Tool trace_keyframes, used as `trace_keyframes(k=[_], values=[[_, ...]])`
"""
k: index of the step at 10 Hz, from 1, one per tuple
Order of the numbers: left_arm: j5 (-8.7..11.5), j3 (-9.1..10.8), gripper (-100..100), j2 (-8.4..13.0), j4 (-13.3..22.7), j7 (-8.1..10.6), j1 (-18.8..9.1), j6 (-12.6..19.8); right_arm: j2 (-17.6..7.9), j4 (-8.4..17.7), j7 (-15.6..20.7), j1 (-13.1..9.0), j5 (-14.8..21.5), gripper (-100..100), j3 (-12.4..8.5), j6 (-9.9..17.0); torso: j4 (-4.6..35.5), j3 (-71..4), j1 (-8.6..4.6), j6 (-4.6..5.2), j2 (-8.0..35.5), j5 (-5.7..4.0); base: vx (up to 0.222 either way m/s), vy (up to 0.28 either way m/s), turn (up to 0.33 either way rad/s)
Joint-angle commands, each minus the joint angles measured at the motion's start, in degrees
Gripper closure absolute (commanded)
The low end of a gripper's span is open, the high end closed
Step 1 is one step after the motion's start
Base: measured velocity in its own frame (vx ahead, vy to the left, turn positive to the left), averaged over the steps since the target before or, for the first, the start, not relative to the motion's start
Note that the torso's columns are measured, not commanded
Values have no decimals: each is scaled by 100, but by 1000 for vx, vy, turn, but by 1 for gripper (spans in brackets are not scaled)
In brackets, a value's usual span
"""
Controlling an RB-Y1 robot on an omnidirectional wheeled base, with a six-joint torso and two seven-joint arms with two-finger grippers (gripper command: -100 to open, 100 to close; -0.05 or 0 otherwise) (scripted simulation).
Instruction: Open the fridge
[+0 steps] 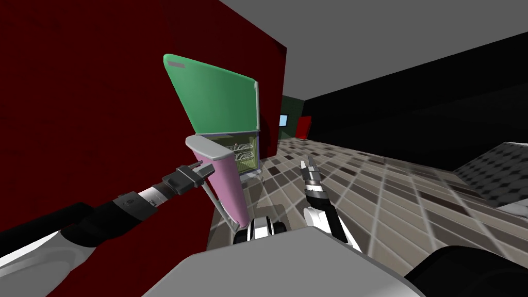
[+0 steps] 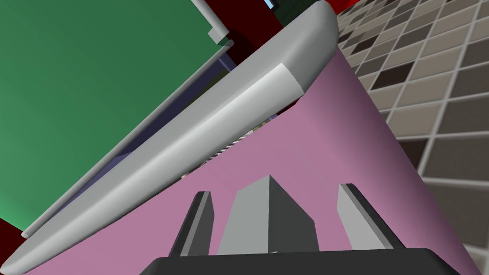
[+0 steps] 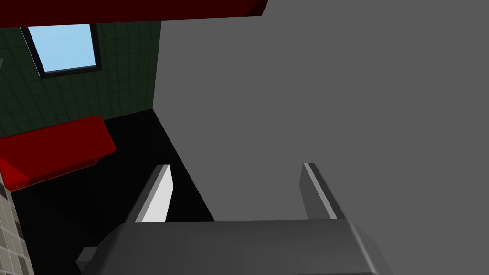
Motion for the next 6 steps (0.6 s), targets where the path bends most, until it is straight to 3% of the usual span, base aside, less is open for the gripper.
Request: trace_keyframes(k=[1, 3, 6], values=[[243, 369, -100, 199, -160, 207, 51, 83, 0, 0, 0, 3, 0, 0, -1, 0, 19, -19, 19, -38, 8, -22, 45, -41, 241], [404, 616, -100, 332, -267, 345, 86, 138, 0, 0, 0, 3, 0, 0, -1, 0, 37, 38, -27, -39, -4, 34, 27, -29, 127], [647, 985, -100, 532, -428, 552, 137, 221, 0, 0, 0, 2, 0, 0, -1, 0, 39, 46, -33, -39, -3, 40, 20, -20, 107]])
